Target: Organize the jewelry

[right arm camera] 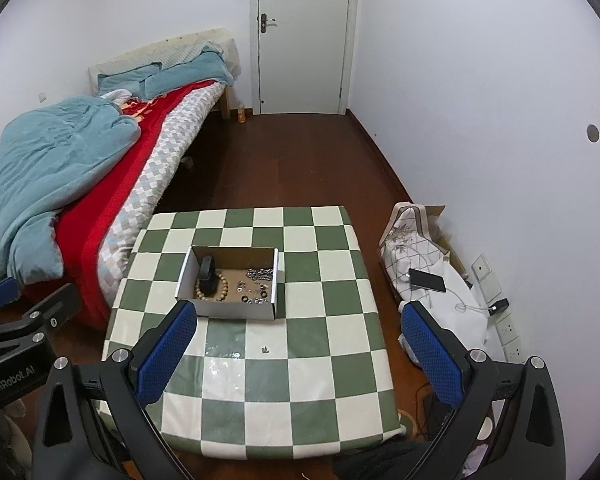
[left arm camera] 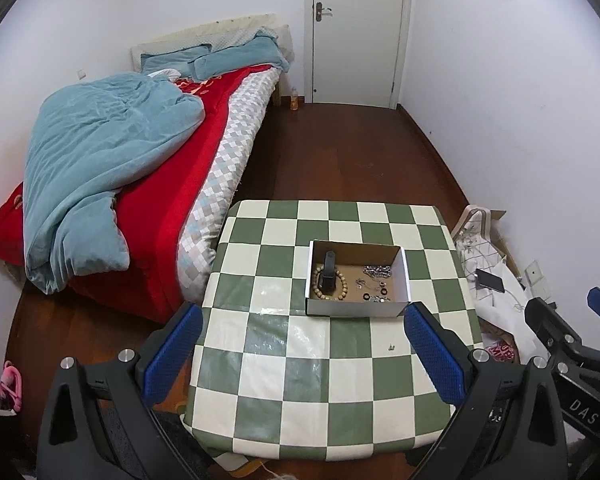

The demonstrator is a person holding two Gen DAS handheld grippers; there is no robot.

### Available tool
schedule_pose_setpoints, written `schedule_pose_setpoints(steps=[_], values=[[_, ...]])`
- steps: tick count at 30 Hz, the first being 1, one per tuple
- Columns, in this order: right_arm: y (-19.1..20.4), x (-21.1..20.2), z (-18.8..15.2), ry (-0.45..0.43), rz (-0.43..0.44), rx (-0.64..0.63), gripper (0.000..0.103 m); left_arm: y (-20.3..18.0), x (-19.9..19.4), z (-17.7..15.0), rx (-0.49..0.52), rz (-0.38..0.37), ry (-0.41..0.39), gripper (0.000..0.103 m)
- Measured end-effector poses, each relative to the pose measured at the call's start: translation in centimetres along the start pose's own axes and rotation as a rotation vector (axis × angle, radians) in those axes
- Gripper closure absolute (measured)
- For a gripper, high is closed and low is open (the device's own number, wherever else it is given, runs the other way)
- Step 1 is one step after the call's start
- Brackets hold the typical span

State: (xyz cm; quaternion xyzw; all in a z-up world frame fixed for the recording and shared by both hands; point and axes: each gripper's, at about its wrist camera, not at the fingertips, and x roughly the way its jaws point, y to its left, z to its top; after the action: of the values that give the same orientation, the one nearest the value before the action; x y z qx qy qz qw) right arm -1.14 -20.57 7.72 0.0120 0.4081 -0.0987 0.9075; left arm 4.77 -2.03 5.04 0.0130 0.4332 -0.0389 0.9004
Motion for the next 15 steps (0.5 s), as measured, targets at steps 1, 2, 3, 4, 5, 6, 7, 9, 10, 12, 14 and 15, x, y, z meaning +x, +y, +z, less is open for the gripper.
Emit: schedule_pose_setpoints(steps=[1, 2, 3, 4, 5, 6, 7, 9, 10, 12, 14, 15], values=[[0.0, 0.4, 0.2, 0.003, -0.001, 0.0, 0.0, 0.0, 0.2, 0.2, -0.001, 0.001, 0.001, 0.0], [0.1, 0.8, 0.3, 0.009, -0.002, 0.001, 0.0, 0.0, 0.4, 0.3, -0.001, 0.001, 0.002, 0.0], [0.1, 1.2, 0.5, 0.014, -0.001, 0.002, 0.0, -0.1, 0.6, 0.4, 0.002, 0.005, 0.007, 0.0], [0.2, 1.6, 0.6, 0.018, -0.003, 0.002, 0.0, -0.1, 0.8, 0.5, 0.004, 0.007, 0.008, 0.0], [0.3, 2.1, 0.7, 0.028, -0.007, 0.0, 0.0, -0.1, 1.0, 0.6, 0.004, 0.008, 0.011, 0.0], [0.4, 2.5, 0.8, 0.033, -0.004, -0.001, 0.0, -0.2, 1.2, 0.7, 0.006, 0.008, 0.015, 0.0], [0.5, 2.8, 0.9, 0.036, -0.003, 0.0, 0.0, -0.2, 1.3, 0.7, 0.009, 0.01, 0.019, 0.0], [0.6, 3.5, 1.1, 0.045, -0.009, -0.004, 0.0, -0.3, 1.6, 0.7, 0.011, 0.012, 0.027, 0.0], [0.7, 3.7, 1.1, 0.049, -0.007, -0.005, 0.0, -0.3, 1.8, 0.7, 0.011, 0.012, 0.031, 0.0], [0.9, 4.2, 1.2, 0.055, -0.012, -0.008, 0.0, -0.3, 2.0, 0.7, 0.01, 0.016, 0.035, 0.0], [1.0, 4.6, 1.2, 0.063, -0.008, -0.011, 0.0, -0.3, 2.2, 0.7, 0.01, 0.022, 0.043, 0.0], [1.1, 4.8, 1.3, 0.067, -0.01, -0.013, 0.0, -0.3, 2.3, 0.7, 0.009, 0.023, 0.043, 0.0]])
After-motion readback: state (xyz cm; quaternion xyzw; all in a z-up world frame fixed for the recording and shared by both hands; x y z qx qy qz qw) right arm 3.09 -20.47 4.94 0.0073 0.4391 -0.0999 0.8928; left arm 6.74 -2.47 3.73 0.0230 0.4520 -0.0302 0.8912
